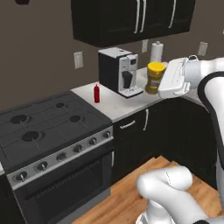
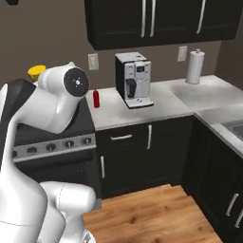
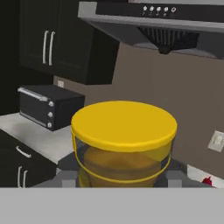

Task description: Collect the turmeric, ketchup, and shaker from the cabinet and place them next to the stove.

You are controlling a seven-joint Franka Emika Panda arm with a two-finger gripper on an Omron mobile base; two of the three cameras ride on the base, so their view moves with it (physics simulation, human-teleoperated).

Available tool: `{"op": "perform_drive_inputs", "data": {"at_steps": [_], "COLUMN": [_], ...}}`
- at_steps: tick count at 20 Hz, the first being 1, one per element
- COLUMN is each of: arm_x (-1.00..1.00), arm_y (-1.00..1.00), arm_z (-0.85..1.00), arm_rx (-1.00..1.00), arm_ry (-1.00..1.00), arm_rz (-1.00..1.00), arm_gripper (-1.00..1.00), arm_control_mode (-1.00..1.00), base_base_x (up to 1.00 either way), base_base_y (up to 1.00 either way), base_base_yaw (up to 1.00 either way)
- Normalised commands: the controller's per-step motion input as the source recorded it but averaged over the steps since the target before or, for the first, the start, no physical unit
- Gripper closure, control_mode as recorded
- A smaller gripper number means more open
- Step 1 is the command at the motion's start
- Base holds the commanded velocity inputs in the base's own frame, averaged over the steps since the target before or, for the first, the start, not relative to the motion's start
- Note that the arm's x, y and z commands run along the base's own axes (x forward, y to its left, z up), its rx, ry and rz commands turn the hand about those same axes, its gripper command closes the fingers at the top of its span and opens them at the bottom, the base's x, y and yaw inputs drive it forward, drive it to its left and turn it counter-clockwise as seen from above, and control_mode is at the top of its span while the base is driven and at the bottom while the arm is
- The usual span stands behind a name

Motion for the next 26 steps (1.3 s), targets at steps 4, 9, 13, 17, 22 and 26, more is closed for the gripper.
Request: {"op": "perform_drive_inputs", "data": {"at_steps": [4, 9, 13, 17, 22, 26], "arm_x": [0.0, 0.0, 0.0, 0.0, 0.0, 0.0], "arm_y": [0.0, 0.0, 0.0, 0.0, 0.0, 0.0], "arm_z": [0.0, 0.0, 0.0, 0.0, 0.0, 0.0], "arm_rx": [0.0, 0.0, 0.0, 0.0, 0.0, 0.0], "arm_ry": [0.0, 0.0, 0.0, 0.0, 0.0, 0.0], "arm_rz": [0.0, 0.0, 0.0, 0.0, 0.0, 0.0], "arm_gripper": [1.0, 1.0, 1.0, 1.0, 1.0, 1.0], "arm_control_mode": [1.0, 1.0, 1.0, 1.0, 1.0, 1.0], "base_base_x": [0.89, 0.63, 0.39, 0.45, 0.56, 0.54], "base_base_y": [0.0, -0.14, -0.48, -0.44, -0.17, -0.08], "base_base_yaw": [0.37, 0.35, 0.26, 0.23, 0.26, 0.27]}}
